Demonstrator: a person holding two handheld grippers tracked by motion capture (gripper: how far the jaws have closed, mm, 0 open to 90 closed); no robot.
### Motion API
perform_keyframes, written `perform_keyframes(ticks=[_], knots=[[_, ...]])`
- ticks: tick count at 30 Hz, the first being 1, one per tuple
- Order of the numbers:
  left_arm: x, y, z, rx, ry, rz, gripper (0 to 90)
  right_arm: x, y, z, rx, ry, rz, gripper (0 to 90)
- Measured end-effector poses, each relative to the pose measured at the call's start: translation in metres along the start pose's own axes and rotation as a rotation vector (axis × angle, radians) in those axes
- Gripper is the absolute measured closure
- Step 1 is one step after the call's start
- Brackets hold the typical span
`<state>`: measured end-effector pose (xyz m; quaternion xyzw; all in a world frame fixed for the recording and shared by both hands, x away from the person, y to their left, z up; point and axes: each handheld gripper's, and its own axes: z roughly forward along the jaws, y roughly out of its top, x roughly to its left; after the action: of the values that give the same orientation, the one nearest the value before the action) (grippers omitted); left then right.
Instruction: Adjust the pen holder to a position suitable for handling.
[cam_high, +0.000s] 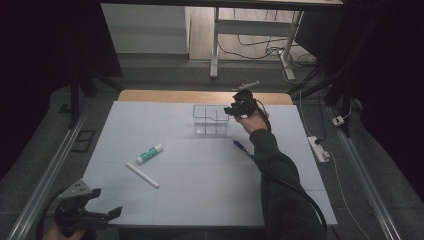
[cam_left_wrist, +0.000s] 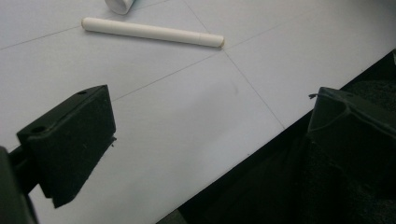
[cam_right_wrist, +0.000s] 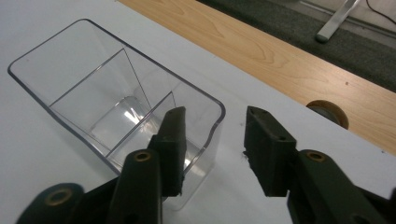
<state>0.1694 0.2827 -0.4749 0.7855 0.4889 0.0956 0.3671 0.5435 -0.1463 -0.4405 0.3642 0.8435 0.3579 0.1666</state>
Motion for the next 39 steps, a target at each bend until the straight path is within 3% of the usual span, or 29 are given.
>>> perform_keyframes(ticks=[12,21,29,32,35,39], knots=[[0.0002,0.0001,0.0003,0.003,-0.001,-0.001,1.1,-0.0008,0.0019,0.0102,0.013,0.007,-0.010,80.1],[0.0008,0.0001,0.0002,0.003,-0.002,-0.009,1.3,-0.0010,0.0016,0.0092,0.007,0.003,0.018,82.0],[0.0015,-0.0001,0.0000,0.002,-0.003,-0.013,1.3,-0.0028,0.0025,0.0064,-0.003,0.019,0.094,88.1],[0.0015,0.0000,0.0000,0.002,-0.003,-0.013,1.3,-0.0001,0.0040,0.0059,0.012,-0.002,0.072,88.8],[0.0014,0.0000,0.0001,0.003,-0.003,-0.013,1.3,-0.0005,0.0041,0.0056,0.013,0.001,0.084,88.4],[0.0013,0.0002,0.0003,0.005,-0.003,-0.013,1.4,0.0008,0.0036,0.0092,0.044,-0.013,0.072,81.8]])
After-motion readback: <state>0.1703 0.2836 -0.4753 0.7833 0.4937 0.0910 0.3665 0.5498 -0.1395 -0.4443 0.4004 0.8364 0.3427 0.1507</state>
